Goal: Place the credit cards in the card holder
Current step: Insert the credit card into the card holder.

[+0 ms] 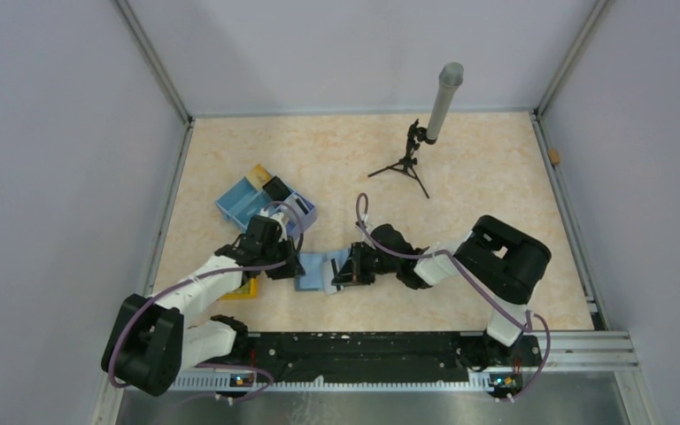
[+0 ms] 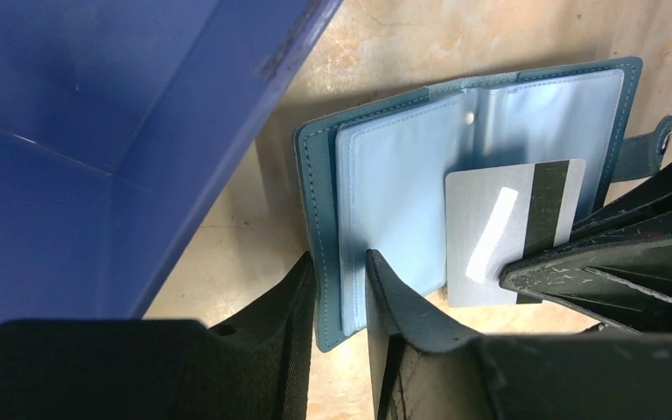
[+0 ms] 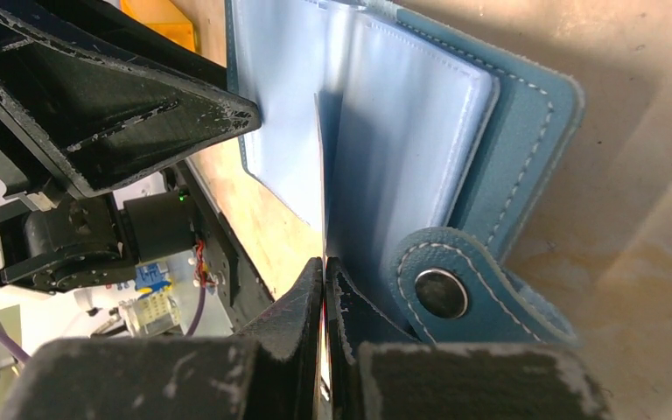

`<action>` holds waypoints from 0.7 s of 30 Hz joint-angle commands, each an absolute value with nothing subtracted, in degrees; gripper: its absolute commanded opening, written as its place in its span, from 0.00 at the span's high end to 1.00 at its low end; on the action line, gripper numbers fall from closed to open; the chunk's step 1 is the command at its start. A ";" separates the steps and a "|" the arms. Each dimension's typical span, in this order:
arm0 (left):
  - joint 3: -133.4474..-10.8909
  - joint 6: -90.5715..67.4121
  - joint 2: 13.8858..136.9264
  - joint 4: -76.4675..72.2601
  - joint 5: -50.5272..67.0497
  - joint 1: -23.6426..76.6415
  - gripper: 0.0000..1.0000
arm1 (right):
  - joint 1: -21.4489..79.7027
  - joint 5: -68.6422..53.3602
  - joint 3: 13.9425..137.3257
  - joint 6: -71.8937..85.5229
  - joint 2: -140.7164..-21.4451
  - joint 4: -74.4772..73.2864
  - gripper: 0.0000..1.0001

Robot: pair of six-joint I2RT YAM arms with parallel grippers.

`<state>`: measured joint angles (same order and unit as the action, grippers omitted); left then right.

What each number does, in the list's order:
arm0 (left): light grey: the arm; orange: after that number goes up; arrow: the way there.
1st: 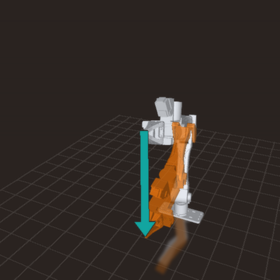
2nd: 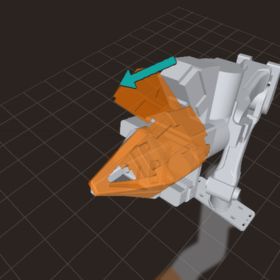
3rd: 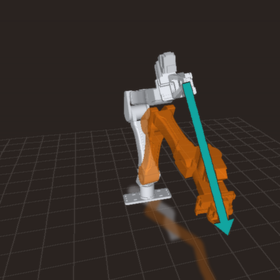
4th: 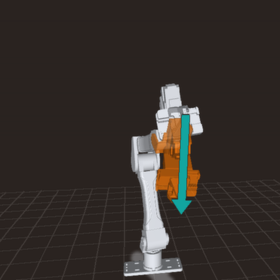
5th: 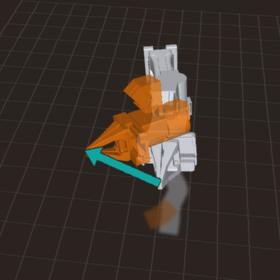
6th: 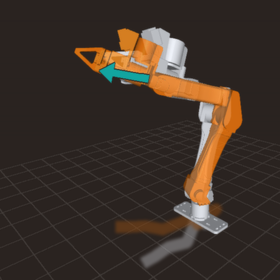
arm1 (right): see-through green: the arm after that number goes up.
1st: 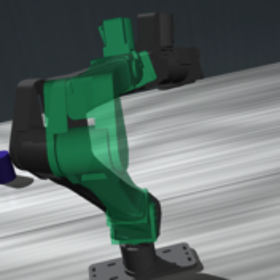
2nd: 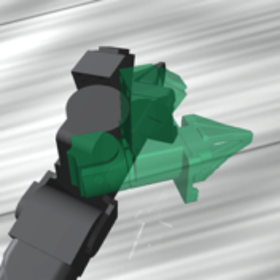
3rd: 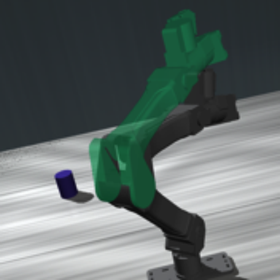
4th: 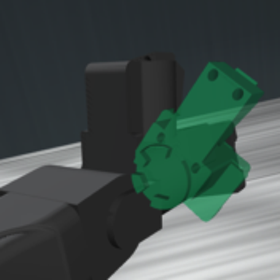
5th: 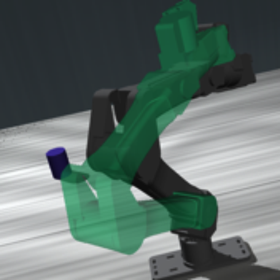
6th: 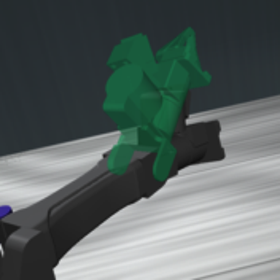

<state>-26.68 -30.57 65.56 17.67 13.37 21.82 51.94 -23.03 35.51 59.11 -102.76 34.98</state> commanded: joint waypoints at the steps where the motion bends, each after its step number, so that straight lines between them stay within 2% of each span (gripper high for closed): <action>1: -27.26 -29.88 66.09 17.80 12.19 21.90 0.72 | 51.67 -23.84 37.59 58.16 -104.26 36.80 1.00; 21: -27.47 -29.61 66.18 18.36 11.78 21.97 0.74 | 49.95 -17.67 41.53 58.96 -106.62 28.49 1.00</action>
<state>-26.68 -30.24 65.91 17.72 12.97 21.82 50.78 -20.99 39.62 59.66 -105.19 32.27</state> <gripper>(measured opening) 0.262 0.004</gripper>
